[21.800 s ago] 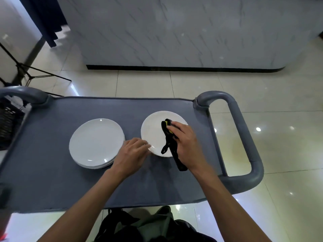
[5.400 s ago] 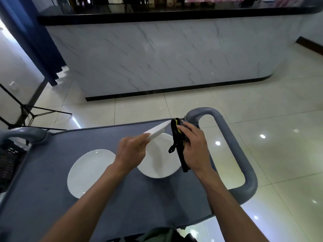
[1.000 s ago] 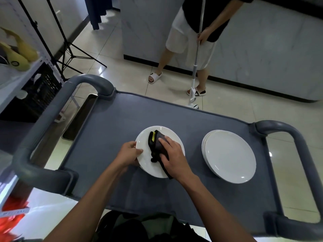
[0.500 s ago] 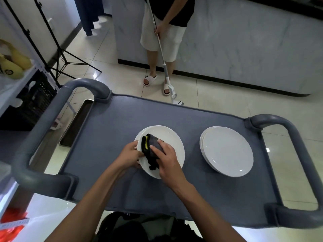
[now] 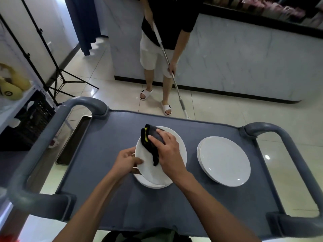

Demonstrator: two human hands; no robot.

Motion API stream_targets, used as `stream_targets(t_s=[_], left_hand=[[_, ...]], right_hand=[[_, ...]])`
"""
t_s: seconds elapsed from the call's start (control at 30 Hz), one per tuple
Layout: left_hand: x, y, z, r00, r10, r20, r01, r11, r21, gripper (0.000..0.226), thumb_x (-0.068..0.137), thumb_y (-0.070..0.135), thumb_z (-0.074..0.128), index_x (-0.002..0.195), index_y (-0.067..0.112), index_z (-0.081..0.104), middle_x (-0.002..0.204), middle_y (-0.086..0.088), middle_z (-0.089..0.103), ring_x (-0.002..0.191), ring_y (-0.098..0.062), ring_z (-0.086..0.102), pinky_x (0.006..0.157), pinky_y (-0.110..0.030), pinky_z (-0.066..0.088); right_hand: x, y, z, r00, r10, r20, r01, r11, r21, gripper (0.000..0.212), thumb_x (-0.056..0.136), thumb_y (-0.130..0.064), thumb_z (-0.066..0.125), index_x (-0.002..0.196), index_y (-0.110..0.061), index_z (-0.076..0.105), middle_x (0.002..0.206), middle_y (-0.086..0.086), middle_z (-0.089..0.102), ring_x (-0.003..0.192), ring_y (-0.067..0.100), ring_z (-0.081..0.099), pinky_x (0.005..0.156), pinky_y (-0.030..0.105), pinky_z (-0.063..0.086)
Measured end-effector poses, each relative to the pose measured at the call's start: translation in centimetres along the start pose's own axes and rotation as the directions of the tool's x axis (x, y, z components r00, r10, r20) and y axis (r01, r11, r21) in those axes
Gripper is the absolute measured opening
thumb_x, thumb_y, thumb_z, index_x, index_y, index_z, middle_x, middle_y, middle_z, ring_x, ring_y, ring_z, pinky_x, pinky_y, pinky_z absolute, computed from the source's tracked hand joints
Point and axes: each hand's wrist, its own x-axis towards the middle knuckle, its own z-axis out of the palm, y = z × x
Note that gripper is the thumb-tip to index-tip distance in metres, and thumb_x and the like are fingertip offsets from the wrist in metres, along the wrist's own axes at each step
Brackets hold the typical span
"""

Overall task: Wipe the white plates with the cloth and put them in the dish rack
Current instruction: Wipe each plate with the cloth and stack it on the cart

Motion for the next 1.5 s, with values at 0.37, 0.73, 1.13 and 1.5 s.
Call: stream_targets(t_s=[0.37, 0.73, 1.13, 1.5], left_hand=[[-0.3, 2.1, 0.6, 0.992, 0.046, -0.114, -0.062, 0.987, -0.148, 0.045, 0.079, -0.018, 0.057, 0.104, 0.014, 0.075, 0.086, -0.007, 0.076, 0.065, -0.023, 0.069, 0.052, -0.034, 0.056], [-0.3, 2.4, 1.0, 0.989, 0.062, -0.137, -0.089, 0.976, -0.200, 0.045, 0.082, -0.015, 0.056, 0.112, 0.013, 0.073, 0.094, -0.009, 0.077, 0.071, -0.026, 0.070, 0.056, -0.035, 0.057], [0.7, 3.6, 1.9, 0.974, 0.088, -0.210, -0.134, 0.967, -0.214, 0.047, 0.083, -0.016, 0.053, 0.113, 0.014, 0.072, 0.091, -0.008, 0.076, 0.073, -0.029, 0.069, 0.058, -0.037, 0.060], [0.4, 4.0, 2.0, 0.962, 0.102, -0.253, -0.168, 0.952, -0.256, 0.042, 0.083, -0.014, 0.053, 0.099, 0.018, 0.074, 0.085, -0.007, 0.075, 0.072, -0.030, 0.067, 0.056, -0.037, 0.059]], right_hand=[[3.4, 2.5, -4.3, 0.981, 0.169, -0.095, -0.180, 0.976, -0.126, 0.053, 0.093, 0.002, 0.055, 0.139, -0.024, 0.058, 0.151, 0.010, 0.043, 0.139, 0.033, 0.037, 0.110, 0.049, 0.034], [1.8, 2.5, -5.0, 0.969, 0.232, -0.079, -0.242, 0.958, -0.154, 0.059, 0.091, 0.006, 0.051, 0.142, -0.024, 0.055, 0.154, 0.007, 0.041, 0.139, 0.030, 0.033, 0.112, 0.042, 0.029], [-1.7, -1.2, -2.1, 0.987, 0.134, 0.089, -0.132, 0.991, -0.029, 0.061, 0.091, 0.003, 0.054, 0.146, -0.024, 0.049, 0.156, 0.010, 0.036, 0.141, 0.030, 0.030, 0.113, 0.048, 0.033], [-3.5, -0.3, -3.2, 0.995, 0.036, 0.094, -0.038, 0.999, 0.028, 0.065, 0.086, 0.010, 0.058, 0.142, -0.024, 0.055, 0.154, 0.008, 0.040, 0.142, 0.028, 0.033, 0.112, 0.046, 0.035]])
